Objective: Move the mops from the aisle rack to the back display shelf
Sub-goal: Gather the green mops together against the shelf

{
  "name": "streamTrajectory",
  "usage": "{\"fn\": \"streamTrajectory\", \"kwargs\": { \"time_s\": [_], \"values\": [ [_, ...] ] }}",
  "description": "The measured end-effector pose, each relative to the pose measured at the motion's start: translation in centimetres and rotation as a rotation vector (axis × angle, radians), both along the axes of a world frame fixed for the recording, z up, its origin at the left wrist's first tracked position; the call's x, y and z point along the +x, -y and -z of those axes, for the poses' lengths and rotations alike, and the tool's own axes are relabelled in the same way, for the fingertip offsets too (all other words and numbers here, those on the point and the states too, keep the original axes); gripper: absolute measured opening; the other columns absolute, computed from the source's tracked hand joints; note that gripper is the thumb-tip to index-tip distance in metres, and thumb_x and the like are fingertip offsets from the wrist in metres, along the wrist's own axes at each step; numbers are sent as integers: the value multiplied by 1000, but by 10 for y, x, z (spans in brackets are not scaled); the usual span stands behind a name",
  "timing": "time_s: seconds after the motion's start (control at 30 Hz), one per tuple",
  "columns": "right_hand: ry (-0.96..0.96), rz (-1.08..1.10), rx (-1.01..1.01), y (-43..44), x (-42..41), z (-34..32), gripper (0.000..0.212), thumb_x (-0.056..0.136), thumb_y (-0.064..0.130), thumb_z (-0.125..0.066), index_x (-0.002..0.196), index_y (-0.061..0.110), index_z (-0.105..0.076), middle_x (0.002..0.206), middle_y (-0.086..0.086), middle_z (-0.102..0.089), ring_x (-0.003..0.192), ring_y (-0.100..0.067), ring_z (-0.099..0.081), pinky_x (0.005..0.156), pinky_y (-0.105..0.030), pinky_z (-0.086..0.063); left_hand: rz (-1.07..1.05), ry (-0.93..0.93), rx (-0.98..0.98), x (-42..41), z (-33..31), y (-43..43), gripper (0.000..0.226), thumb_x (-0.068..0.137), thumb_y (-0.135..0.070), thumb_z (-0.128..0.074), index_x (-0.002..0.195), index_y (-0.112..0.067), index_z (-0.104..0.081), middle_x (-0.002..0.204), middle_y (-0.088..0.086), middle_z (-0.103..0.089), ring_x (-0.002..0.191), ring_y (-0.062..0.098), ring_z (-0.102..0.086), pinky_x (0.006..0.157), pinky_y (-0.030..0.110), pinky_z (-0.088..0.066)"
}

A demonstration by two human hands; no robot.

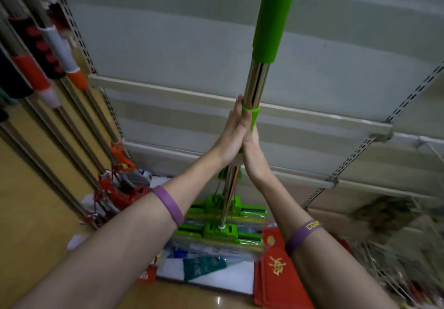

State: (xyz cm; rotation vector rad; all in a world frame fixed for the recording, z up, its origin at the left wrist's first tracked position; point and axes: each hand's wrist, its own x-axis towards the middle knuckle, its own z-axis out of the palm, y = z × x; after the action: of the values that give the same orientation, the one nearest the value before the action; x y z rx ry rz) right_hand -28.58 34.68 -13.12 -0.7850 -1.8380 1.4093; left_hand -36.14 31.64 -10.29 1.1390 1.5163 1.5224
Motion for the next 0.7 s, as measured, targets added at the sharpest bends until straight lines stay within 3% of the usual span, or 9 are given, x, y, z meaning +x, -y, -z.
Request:
{"fn": "streamTrajectory", "kwargs": {
  "time_s": [0.07, 0.1, 0.2, 0.33, 0.4, 0.43, 0.53, 0.63, 0.7],
  "values": [
    [56, 10, 5, 6, 2, 24, 100, 90, 75, -33, 158, 7, -8, 165, 2, -14, 133, 18, -20, 97, 9, -20, 21, -1, 52, 4, 18, 4, 140, 51, -101, -37, 157, -13, -8, 163, -3, -13, 145, 1, -16, 113, 7, -15],
    [78, 16, 26, 7, 4, 32, 110, 81, 83, -33, 157, 7, -12, 161, 12, -18, 132, 22, -22, 98, 7, -21, 21, 15, 68, 5, 29, 5, 140, 52, -100, -38, 157, -14, -5, 164, -2, -9, 146, 3, -14, 116, 12, -14],
    [59, -34, -18, -3, 7, 62, 74, 91, 54, -31, 151, 12, -23, 136, 28, -34, 112, 38, -33, 94, 5, -27, 16, 51, 61, 3, 63, 3, 137, 56, -98, -41, 157, -14, -3, 165, 1, -7, 149, 8, -14, 123, 32, -13],
    [39, -94, -64, -4, 11, 100, 53, 103, 22, -38, 149, 1, -25, 134, 13, -41, 100, 39, -40, 88, 5, -32, 60, 85, 7, 1, 106, 9, 130, 59, -96, -43, 158, -18, -8, 164, 9, -14, 149, 16, -19, 121, 37, -20],
    [83, -83, -20, -4, 13, 125, 52, 102, 4, -48, 148, 2, -23, 135, 15, -39, 113, 31, -42, 97, -1, -34, 47, 67, -52, -2, 133, 8, 130, 58, -96, -44, 158, -20, -10, 164, 8, -16, 147, 14, -22, 121, 34, -23],
    [103, -54, -2, -6, 14, 138, 60, 98, 7, -56, 148, 6, -22, 141, 11, -40, 126, 19, -42, 107, -11, -36, 41, 47, -82, -4, 148, 7, 127, 58, -95, -46, 157, -24, -12, 163, 4, -19, 146, 11, -24, 120, 34, -25],
    [186, 18, 33, -16, 15, 163, 92, 79, 50, -76, 149, 22, -24, 150, -12, -42, 140, -23, -44, 115, -51, -37, 51, -72, -123, -10, 184, 5, 96, 71, -84, -55, 150, -45, -17, 162, -2, -21, 148, 14, -22, 119, 48, -26],
    [171, 10, -79, -23, 11, 174, 110, 69, 39, -83, 152, 14, -14, 151, -16, -40, 136, -21, -48, 114, -47, -39, 92, -58, -72, -12, 208, 4, 106, 78, -60, -67, 156, -30, 1, 163, -5, -9, 144, -1, -16, 120, 39, -24],
    [120, -19, -100, -29, 8, 188, 119, 67, 32, -83, 155, 6, -7, 154, -10, -38, 139, -17, -45, 116, -44, -38, 107, -48, -81, -13, 220, 3, 125, 68, -73, -68, 155, -29, 11, 162, -12, -3, 138, -11, -14, 119, 33, -23]
  ]
}}
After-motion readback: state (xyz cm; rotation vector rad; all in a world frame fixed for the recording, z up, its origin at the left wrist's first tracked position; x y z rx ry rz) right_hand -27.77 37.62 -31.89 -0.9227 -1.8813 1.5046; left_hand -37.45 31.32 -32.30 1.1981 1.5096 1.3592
